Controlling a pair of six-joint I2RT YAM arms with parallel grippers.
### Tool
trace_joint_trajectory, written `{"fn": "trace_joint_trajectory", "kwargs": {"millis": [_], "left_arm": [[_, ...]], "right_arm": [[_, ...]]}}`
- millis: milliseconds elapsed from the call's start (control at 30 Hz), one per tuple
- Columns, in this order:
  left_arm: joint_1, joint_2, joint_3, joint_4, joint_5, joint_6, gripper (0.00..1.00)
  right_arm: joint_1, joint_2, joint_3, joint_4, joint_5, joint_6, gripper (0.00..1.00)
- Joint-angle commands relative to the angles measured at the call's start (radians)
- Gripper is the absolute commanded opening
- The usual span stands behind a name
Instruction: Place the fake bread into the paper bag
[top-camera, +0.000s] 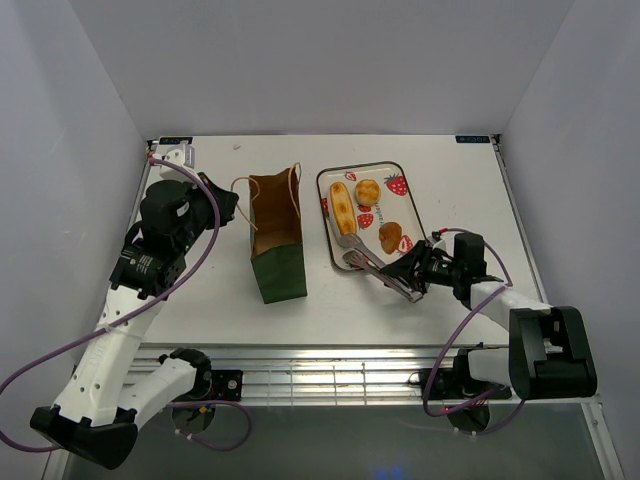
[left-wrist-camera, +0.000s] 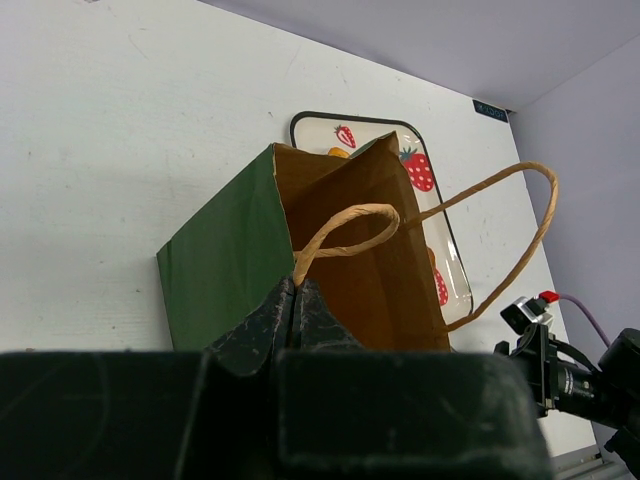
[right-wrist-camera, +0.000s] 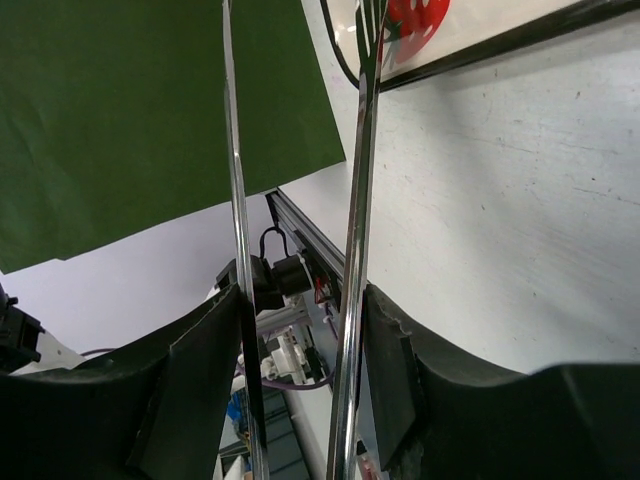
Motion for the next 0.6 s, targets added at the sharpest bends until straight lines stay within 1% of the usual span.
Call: {"fn": "trace_joint_trajectory", "kwargs": {"millis": [0,100,267,567], "left_arm": [[0.007,-0.022,-0.006,-0.006,0.003,0.001,0.00],[0.007,-0.021,-0.014,-0.003,0.009,-0.004,0.00],[0.007,-0.021,-0.016,0.000,0.015,-0.007,0.00],[0.007,-0.021,-0.011,-0.002,0.009,-0.005,0.00]], "right_arm": [[-0.006,-0.032,-0.015,0.030,-0.008,0.017,0.55],[-0.005,-0.033,-0.023,0.029,0.006,0.018,0.55],[-0.005,-0.013,-0.023,0.081,0.021,0.038,0.56],[0.001,0.075,0.001,0.153,0.049,0.067,0.56]]}}
